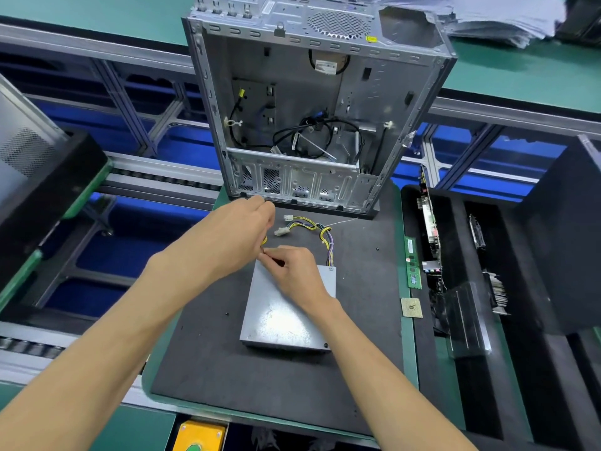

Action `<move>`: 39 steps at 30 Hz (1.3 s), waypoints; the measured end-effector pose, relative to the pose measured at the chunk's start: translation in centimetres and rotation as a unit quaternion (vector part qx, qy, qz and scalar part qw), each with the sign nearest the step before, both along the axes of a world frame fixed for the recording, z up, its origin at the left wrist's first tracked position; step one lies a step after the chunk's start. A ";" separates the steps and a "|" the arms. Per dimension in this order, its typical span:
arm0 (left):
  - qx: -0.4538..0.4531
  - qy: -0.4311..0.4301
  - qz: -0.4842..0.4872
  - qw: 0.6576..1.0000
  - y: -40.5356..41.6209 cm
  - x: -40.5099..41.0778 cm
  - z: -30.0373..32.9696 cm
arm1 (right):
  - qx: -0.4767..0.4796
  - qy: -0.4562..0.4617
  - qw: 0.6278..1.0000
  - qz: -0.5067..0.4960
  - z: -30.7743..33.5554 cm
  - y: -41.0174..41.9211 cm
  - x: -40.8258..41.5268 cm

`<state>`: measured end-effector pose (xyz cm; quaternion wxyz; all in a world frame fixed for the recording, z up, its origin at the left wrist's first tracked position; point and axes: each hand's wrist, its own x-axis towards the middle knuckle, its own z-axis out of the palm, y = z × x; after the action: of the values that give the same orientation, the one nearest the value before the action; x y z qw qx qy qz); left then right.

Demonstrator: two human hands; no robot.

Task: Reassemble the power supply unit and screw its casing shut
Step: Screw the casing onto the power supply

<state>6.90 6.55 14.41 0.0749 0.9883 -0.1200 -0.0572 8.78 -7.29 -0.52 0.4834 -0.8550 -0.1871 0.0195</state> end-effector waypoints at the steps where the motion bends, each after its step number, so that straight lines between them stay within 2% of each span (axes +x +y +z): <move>1: -0.003 -0.005 0.009 1.000 0.0 -0.2 0.0 | -0.004 -0.001 1.000 0.001 0.0 0.0 0.0; 6: 0.031 -0.040 0.099 0.994 -0.8 -0.9 -0.6 | -0.010 0.002 1.000 0.001 -0.1 0.1 -0.1; 16: 0.028 0.010 0.011 0.999 -0.2 -0.2 0.4 | -0.039 0.026 0.999 -0.013 0.7 0.4 -0.4; 19: -0.023 -0.040 0.025 0.999 -0.2 -0.7 0.8 | -0.046 0.020 0.999 0.015 2.8 -0.1 -0.6; 22: -0.137 -0.155 0.005 0.978 -1.1 -1.4 1.3 | -0.035 -0.014 0.999 0.018 5.9 -1.2 -1.2; 23: -0.180 -0.168 -0.002 0.969 -1.4 -1.6 1.7 | -0.034 -0.024 0.999 0.017 6.8 -1.8 -1.3; 27: -0.315 -0.097 -0.030 0.944 -3.0 -1.8 1.9 | -0.021 -0.022 1.000 -0.007 9.0 -4.9 -2.2; 30: -0.353 -0.050 -0.013 0.934 -3.9 -2.7 -1.0 | 0.029 0.024 0.999 -0.034 8.3 -7.7 -3.3; 33: -0.312 0.003 0.020 0.950 -4.7 -4.3 -6.1 | 0.070 0.103 0.990 -0.061 6.1 -10.2 -5.2; 36: -0.267 0.083 0.060 0.958 -5.6 -7.1 -10.4 | 0.064 0.146 0.986 -0.053 3.8 -11.9 -7.3; 39: -0.234 0.079 0.067 0.967 -6.3 -9.7 -12.7 | 0.046 0.165 0.984 -0.037 2.3 -12.7 -9.0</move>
<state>-2.80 0.25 1.67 0.3174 0.9413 -0.0569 -0.0999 -0.26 -20.03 1.77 0.5467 -0.8233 -0.0732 0.1339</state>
